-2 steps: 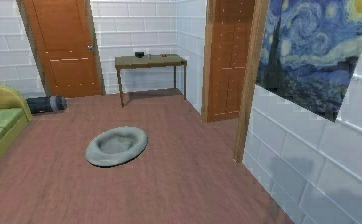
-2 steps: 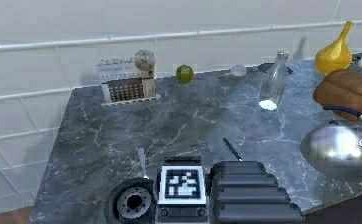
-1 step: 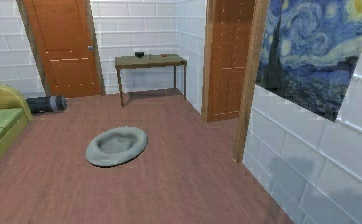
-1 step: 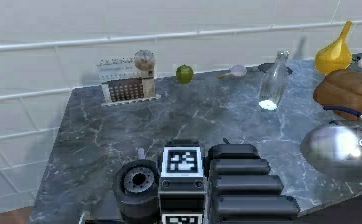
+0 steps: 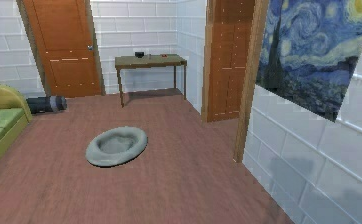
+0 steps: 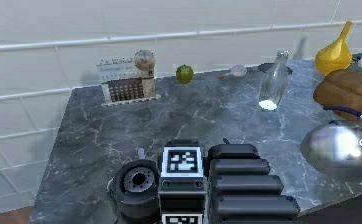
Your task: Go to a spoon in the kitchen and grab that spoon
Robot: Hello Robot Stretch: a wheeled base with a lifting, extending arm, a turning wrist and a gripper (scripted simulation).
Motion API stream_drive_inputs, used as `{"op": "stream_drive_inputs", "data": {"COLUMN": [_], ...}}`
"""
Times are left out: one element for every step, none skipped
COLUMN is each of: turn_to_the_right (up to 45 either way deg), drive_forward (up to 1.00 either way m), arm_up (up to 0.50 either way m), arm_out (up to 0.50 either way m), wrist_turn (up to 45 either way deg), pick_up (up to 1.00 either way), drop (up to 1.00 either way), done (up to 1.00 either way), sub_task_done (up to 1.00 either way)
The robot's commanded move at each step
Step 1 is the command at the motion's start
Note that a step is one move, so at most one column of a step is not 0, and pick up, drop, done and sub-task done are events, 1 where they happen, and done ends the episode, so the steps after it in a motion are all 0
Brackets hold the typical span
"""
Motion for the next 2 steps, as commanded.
{"op": "stream_drive_inputs", "data": {"turn_to_the_right": [0.0,0.0], "drive_forward": [0.0,0.0], "arm_up": [0.0,0.0], "arm_out": [0.0,0.0], "wrist_turn": [45.0,45.0], "pick_up": [0.0,0.0], "drop": [0.0,0.0], "done": [0.0,0.0], "sub_task_done": [0.0,0.0]}}
